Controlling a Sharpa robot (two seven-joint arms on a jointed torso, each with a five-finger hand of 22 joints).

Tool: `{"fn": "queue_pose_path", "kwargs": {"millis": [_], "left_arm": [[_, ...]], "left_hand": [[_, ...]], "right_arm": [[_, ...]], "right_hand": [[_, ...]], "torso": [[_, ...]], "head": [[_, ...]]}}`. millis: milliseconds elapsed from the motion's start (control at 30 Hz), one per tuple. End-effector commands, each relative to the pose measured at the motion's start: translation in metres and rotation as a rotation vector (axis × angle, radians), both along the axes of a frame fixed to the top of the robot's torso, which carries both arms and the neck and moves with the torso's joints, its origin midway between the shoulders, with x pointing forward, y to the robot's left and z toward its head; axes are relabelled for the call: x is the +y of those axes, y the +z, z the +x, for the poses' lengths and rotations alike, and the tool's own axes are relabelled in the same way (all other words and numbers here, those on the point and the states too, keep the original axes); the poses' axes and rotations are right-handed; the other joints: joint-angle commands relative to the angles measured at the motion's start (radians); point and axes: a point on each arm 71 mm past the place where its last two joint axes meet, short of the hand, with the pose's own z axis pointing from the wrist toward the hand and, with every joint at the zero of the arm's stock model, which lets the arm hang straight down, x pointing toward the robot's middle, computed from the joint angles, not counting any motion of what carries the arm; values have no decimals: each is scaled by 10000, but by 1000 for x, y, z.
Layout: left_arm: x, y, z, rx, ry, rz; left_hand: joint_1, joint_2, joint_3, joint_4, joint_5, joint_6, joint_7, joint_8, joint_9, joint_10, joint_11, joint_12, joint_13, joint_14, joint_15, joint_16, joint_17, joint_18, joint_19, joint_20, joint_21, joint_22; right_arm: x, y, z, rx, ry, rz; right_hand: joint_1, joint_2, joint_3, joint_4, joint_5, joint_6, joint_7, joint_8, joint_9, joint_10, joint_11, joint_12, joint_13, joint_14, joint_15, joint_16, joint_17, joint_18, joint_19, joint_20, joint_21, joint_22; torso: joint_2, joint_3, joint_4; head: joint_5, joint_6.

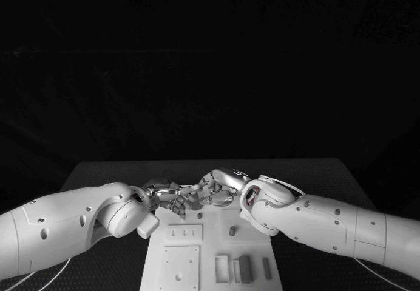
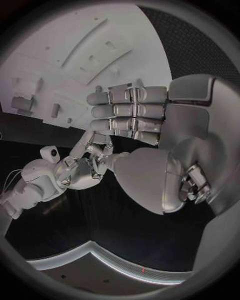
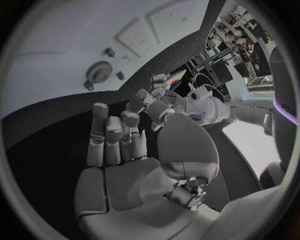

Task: Assemble the parts on the task board

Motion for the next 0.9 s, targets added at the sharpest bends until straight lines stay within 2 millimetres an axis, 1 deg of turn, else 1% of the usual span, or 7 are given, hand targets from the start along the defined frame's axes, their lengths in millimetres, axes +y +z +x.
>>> {"fn": "queue_pose_path", "kwargs": {"millis": [33, 67, 233, 367, 500, 567, 900], "left_arm": [[-4, 0, -1, 122, -147, -124], [-5, 0, -1, 107, -108, -113], [-6, 0, -1, 122, -90, -89], [-6, 0, -1, 130, -92, -81], [-7, 0, -1, 78, -72, -76], [-8, 1, -1, 45, -55, -86], [-12, 1, -2, 84, -184, -105]], "left_hand": [[133, 5, 42, 9, -42, 47, 13, -56, 11, -25, -42, 23, 30, -10, -46, 54, 9, 138, -9, -49, 17, 20], [187, 0, 35, 9, -42, 36, 20, -72, 10, -37, -37, 9, 56, -22, -42, 55, 5, 132, -18, -48, 13, 31], [384, -1, -14, 11, -41, -145, 119, -214, -27, -247, 60, -146, 123, -218, 36, -42, -64, 83, -201, 10, -99, 37], [470, 12, -44, 10, -42, -197, 152, -261, -32, -306, 91, -205, 170, -264, 64, -64, -95, 75, -255, 37, -141, 46], [502, 4, -63, 9, -42, -214, 162, -277, -32, -328, 103, -231, 190, -284, 76, -75, -110, 72, -275, 48, -159, 49], [481, -3, -84, 20, -42, -221, 169, -285, -31, -340, 111, -246, 202, -294, 84, -80, -118, 68, -284, 58, -169, 51], [437, -6, -135, 13, -45, -221, 174, -294, -23, -340, 115, -268, 241, -297, 92, -80, -133, 76, -286, 63, -183, 61]], "right_arm": [[3, 0, -1, 18, 153, -139], [3, 0, -2, 13, 173, -128], [5, 0, -3, 23, 223, -116], [7, 0, -3, 36, 246, -114], [9, 0, -3, 53, 281, -99], [10, 0, -3, 54, 299, -87], [16, 0, -4, 79, 404, -65]], "right_hand": [[22, -90, -9, 22, 0, 215, 122, 50, 171, 37, 4, 60, 16, 5, -52, 40, 13, 77, 50, -12, 61, 186], [20, -90, -9, 23, -1, 215, 122, 50, 172, 36, 4, 60, 17, 5, -52, 40, 13, 77, 50, -12, 62, 186], [14, -91, -9, 25, -1, 218, 122, 49, 172, 36, 4, 62, 18, 5, -52, 42, 14, 77, 50, -12, 63, 186], [0, -92, -11, 31, -1, 220, 122, 47, 174, 34, 4, 65, 21, 3, -52, 44, 14, 77, 50, -12, 65, 185], [-8, -91, -11, 33, -1, 222, 122, 46, 174, 33, 4, 66, 23, 2, -52, 45, 14, 77, 50, -12, 66, 184], [-11, -90, -11, 34, -1, 223, 122, 45, 175, 32, 4, 67, 24, 2, -52, 45, 14, 77, 50, -12, 66, 184], [-38, -80, -8, 41, -1, 250, 116, 50, 183, 27, 0, 72, 30, -3, -52, 49, 14, 77, 47, -11, 68, 180]], "torso": [[2, -1, -4], [3, -4, -2], [-8, 9, -9], [-2, 14, -13], [2, 13, -21], [6, 12, -20], [1, -2, -6]], "head": [[6, -10], [6, -13], [31, -21], [40, -24], [43, -14], [77, 4], [87, -26]]}}
